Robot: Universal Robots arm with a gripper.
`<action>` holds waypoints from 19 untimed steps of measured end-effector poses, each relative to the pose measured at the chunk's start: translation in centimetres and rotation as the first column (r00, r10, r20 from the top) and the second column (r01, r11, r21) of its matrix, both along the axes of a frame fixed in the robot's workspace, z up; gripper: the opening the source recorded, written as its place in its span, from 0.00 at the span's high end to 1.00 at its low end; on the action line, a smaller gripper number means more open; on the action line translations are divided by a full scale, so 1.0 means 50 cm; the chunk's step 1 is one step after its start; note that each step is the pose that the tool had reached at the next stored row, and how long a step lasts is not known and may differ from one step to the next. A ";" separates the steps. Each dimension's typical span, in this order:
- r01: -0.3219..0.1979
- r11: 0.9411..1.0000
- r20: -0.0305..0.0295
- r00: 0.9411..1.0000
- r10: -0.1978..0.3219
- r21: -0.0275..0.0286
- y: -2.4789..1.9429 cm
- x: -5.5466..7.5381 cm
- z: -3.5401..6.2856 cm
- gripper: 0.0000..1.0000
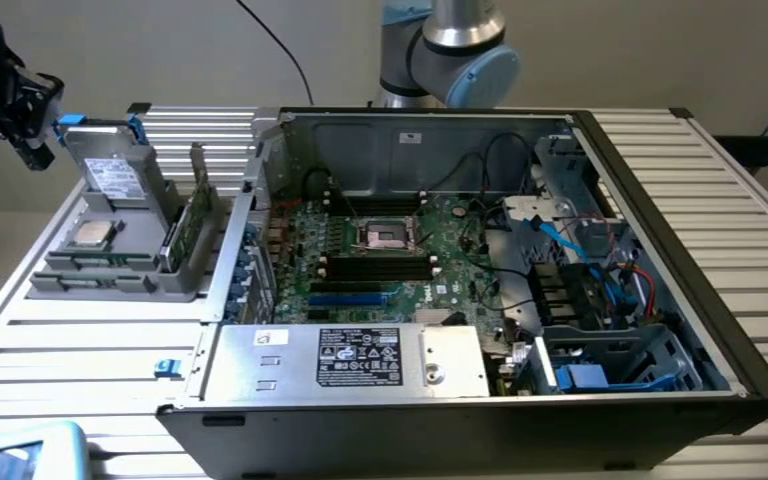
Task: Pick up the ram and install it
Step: 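Pick up the ram and move it above insertion slot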
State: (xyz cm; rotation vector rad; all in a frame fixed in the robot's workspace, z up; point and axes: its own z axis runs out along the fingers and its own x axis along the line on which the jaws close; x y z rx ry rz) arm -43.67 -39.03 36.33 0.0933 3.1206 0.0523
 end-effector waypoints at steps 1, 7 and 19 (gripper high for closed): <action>0.000 1.000 0.000 1.000 0.000 0.000 0.0000 0.000 0.000 0.89; -0.002 1.000 0.000 1.000 0.002 0.000 0.0002 0.000 0.000 0.89; -0.206 0.978 0.000 0.978 0.206 0.000 0.0013 0.000 0.000 0.89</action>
